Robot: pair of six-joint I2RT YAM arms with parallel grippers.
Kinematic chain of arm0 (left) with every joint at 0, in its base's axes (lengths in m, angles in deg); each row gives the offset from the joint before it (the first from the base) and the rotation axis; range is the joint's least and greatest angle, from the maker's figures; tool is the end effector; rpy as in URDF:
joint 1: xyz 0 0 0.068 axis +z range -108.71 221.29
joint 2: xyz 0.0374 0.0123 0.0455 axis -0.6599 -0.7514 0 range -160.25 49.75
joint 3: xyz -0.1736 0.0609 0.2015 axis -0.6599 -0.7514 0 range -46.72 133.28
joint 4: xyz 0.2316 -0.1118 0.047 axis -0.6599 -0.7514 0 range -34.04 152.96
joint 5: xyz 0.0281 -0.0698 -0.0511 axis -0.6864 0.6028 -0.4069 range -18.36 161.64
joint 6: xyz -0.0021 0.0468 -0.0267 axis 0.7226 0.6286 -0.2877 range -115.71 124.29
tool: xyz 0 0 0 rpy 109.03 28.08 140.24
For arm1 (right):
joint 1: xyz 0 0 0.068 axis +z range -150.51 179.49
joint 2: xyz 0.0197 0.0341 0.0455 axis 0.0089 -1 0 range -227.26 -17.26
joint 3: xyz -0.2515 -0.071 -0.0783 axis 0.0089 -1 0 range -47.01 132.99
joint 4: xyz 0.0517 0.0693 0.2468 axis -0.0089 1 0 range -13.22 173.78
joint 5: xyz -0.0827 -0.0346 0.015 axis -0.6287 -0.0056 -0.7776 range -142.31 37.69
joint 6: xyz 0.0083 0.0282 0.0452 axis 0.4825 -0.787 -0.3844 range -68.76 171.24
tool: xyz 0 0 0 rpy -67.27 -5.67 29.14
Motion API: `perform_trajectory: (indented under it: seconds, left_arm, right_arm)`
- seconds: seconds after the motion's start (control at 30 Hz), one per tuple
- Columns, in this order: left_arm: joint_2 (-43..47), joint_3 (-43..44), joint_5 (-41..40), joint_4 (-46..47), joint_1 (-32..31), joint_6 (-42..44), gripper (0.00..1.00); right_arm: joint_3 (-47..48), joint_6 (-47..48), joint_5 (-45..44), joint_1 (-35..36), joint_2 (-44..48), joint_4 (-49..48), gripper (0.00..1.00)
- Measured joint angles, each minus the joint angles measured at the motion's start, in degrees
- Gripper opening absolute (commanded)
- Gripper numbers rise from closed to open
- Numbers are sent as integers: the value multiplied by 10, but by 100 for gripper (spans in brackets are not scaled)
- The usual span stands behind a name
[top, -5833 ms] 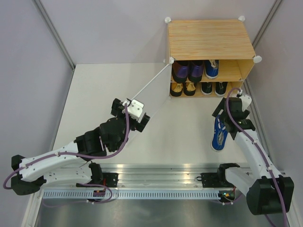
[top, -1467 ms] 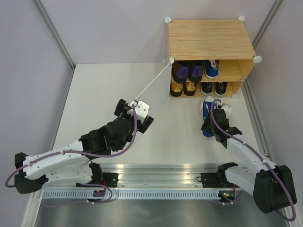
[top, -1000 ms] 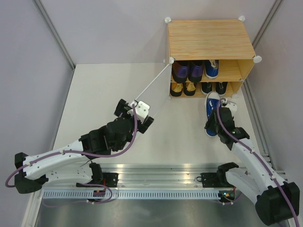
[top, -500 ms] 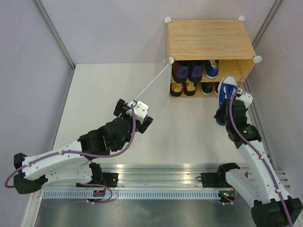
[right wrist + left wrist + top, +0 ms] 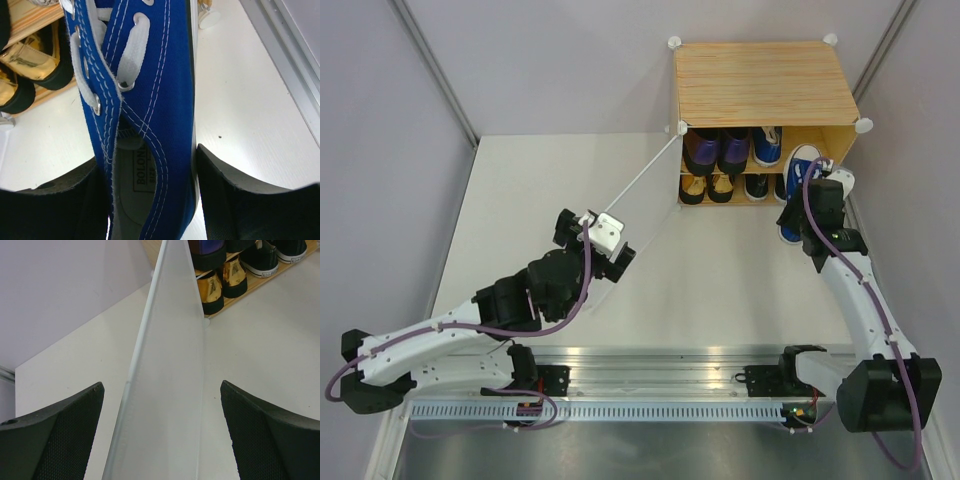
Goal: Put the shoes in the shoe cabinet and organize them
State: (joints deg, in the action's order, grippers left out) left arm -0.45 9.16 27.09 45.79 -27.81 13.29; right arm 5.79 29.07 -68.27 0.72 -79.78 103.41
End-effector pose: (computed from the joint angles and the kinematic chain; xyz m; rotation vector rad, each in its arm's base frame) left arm 0.0898 -0.1650 0.3806 0.6014 1.6051 -0.0889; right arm 0.2371 -0.0046 0.3014 0.5465 2.1086 -0.0756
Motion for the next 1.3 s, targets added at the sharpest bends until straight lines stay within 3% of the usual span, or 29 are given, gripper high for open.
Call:
perform_trajectory:
  seconds: [0.5,1.3]
  left_arm:
    - [2,1,12,-3,0,0,100]
    - [-21,1,12,-3,0,0,100]
  right_arm:
    - [160,58,48,-69,-192,-56,1]
    - [257,126,61,-87,-353,-171,1]
